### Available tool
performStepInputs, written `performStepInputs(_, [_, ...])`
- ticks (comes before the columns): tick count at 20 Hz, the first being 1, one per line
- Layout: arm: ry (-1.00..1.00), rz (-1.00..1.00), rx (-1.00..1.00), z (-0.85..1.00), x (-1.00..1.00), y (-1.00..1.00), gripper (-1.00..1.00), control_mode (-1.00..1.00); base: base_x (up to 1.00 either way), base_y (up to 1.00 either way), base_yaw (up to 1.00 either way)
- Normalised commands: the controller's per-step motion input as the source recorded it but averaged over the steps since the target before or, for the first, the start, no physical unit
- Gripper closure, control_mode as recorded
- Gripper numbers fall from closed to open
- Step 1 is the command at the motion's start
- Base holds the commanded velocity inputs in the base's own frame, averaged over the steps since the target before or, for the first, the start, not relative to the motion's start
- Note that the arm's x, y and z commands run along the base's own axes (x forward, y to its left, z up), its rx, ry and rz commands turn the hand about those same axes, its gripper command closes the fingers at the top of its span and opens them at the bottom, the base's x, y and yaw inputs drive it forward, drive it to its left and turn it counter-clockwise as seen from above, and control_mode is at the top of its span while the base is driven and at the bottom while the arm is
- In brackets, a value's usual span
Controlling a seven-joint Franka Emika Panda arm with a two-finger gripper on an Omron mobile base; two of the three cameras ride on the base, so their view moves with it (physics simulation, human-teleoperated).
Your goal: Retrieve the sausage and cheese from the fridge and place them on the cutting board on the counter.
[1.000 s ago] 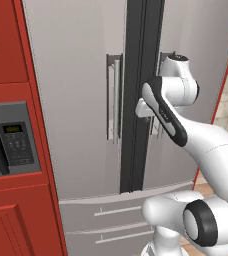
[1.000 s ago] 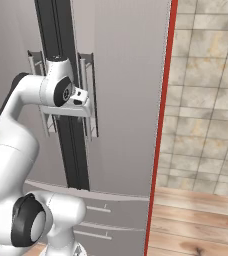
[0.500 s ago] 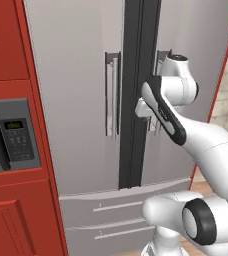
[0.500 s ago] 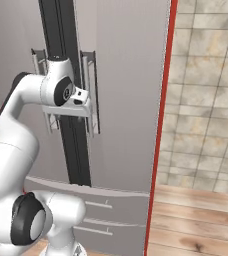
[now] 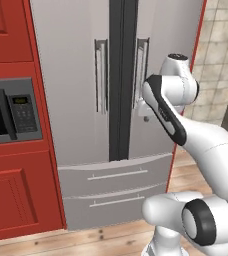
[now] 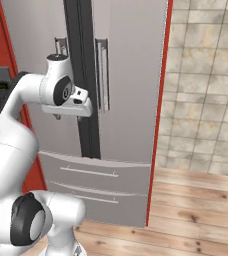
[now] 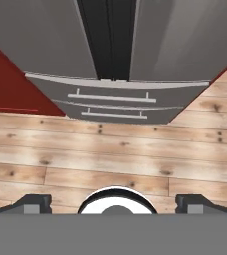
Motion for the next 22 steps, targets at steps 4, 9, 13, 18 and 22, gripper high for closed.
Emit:
performStepInputs(4, [0.00, 0.00, 0.00, 0.00, 0.00, 0.00, -1.00, 1.00, -0.06, 0.00, 0.00])
performStepInputs(9, [0.00, 0.00, 0.00, 0.00, 0.00, 0.00, -1.00, 1.00, 0.00, 0.00, 0.00])
performStepInputs(13, [0.00, 0.00, 0.00, 0.00, 0.00, 0.00, -1.00, 1.00, 0.00, 0.00, 0.00])
performStepInputs(18, [0.00, 0.00, 0.00, 0.00, 0.00, 0.00, -1.00, 1.00, 0.00, 0.00, 0.00])
performStepInputs(22, [0.00, 0.00, 0.00, 0.00, 0.00, 0.00, -1.00, -1.00, 0.00, 0.00, 0.00])
